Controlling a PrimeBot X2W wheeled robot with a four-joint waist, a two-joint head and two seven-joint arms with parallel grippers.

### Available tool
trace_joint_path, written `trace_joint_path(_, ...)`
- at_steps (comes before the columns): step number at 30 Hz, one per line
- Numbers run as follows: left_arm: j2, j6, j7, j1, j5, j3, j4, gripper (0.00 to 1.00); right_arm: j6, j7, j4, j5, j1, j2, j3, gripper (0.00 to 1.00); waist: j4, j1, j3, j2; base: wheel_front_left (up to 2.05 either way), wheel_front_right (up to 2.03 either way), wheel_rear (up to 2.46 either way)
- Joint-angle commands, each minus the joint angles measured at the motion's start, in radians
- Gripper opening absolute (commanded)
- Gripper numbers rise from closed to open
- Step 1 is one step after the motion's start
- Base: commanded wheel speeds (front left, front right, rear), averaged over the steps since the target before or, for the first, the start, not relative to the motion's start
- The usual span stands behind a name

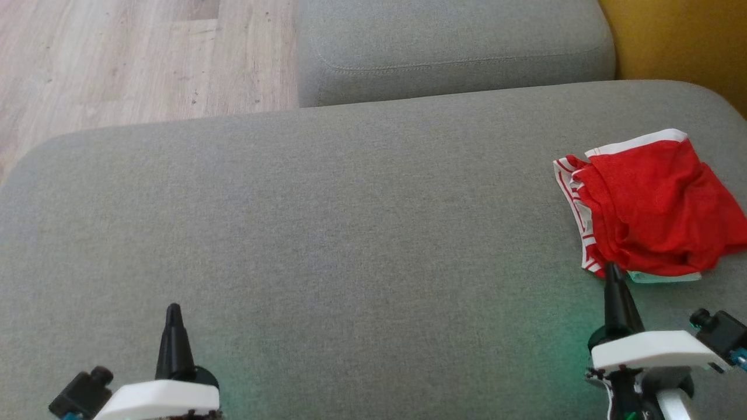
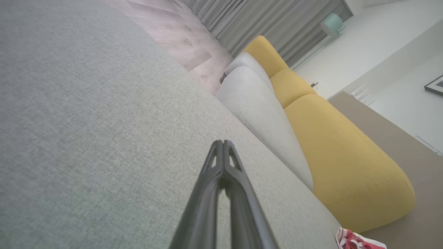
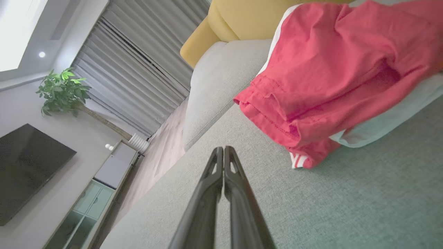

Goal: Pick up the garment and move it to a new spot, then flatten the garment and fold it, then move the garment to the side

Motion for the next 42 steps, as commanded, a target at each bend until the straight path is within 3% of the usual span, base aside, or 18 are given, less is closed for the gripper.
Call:
trace_joint_path(1,0.007,-0.010,0.009,-0.057,-0.024,0.031,-0.027,0.00,0.004,0.006,-0.038,0.030,-0.050,-0.017,0.002,0.00,0.000,-0.0001,0.000,0.0000,0.00,0.00,0.00)
trace_joint_path(42,0.008,-0.018,0.128,-0.112,-0.435,0.108,-0.017,0.00,0.006,0.119,-0.059,0.488,-0.075,-0.019,-0.068,0.00,0.003,-0.0001,0.006,0.0000,0.00,0.00,0.00)
